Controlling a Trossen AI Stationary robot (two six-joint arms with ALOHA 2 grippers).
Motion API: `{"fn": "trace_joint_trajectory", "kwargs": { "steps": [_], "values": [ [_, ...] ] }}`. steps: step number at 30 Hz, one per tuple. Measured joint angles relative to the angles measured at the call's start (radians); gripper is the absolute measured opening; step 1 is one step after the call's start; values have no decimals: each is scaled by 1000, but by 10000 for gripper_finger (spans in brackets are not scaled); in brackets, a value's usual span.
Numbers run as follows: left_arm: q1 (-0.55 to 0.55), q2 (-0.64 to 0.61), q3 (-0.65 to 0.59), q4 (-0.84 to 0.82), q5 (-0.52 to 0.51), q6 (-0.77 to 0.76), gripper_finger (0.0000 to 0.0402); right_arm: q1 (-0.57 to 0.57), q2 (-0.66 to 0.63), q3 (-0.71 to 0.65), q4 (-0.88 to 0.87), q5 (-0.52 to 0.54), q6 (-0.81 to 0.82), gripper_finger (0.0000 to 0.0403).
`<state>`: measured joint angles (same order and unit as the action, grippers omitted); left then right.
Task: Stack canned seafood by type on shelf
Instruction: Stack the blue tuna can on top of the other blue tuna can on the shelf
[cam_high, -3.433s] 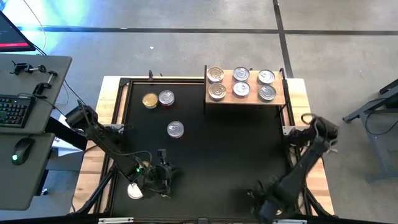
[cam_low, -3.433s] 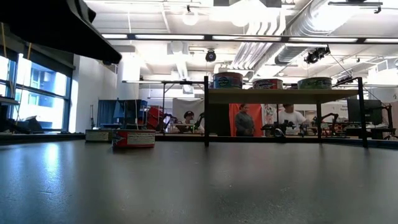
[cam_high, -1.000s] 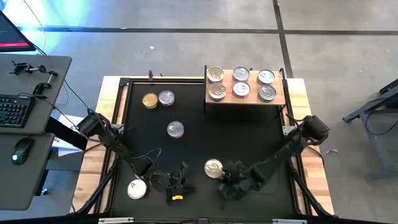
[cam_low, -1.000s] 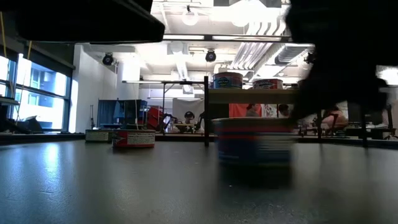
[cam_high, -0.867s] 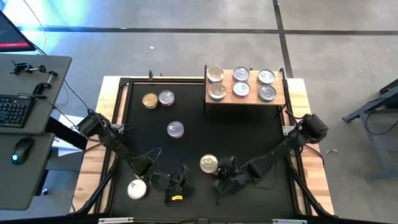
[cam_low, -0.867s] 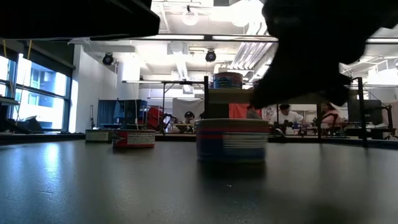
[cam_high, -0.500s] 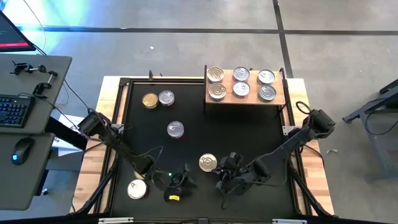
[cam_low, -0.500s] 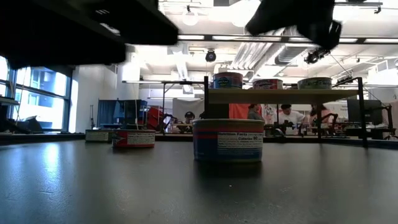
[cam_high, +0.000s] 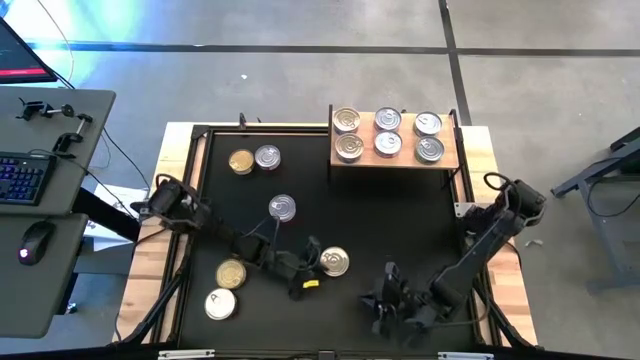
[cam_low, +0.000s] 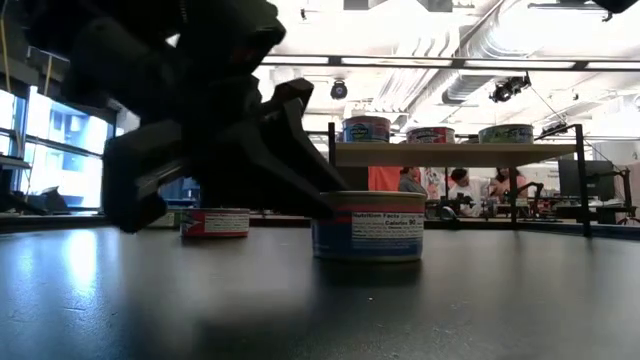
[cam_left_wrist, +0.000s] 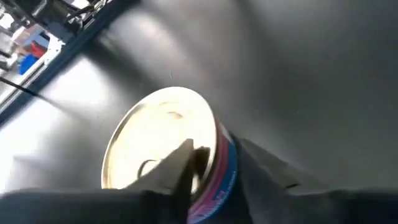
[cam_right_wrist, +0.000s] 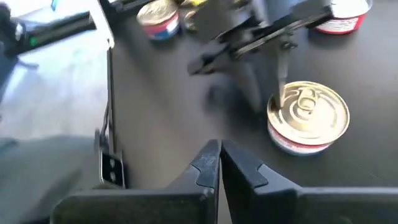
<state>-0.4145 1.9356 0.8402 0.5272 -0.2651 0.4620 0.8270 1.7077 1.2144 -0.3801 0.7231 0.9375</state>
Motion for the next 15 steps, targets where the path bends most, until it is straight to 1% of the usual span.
{"fn": "trace_joint_trajectory", "kwargs": {
  "steps": [3, 4, 5, 7, 10, 12, 15],
  "values": [
    [13, -1, 2, 7, 41, -21, 40, 12, 25, 0, 1, 2, -39, 8],
    [15, -1, 2, 9, 49, -31, 22, 11, 33, 0, 1, 2, -57, 11],
    [15, -1, 2, 10, 50, -49, 12, 6, 41, -1, 2, 2, -77, 16],
    [15, -7, 5, -1, 53, -93, 12, -8, 49, -2, 3, 1, -100, 35],
    [8, -11, 24, -17, 53, -162, 11, -33, 50, -2, 11, 5, -188, 82],
    [-1, -17, 41, -37, 55, -204, 4, -48, 50, -2, 23, 4, -314, 118],
    [-9, -45, 64, -78, 53, -274, 3, -69, 70, -2, 47, 3, -595, 167]
  ]
}}
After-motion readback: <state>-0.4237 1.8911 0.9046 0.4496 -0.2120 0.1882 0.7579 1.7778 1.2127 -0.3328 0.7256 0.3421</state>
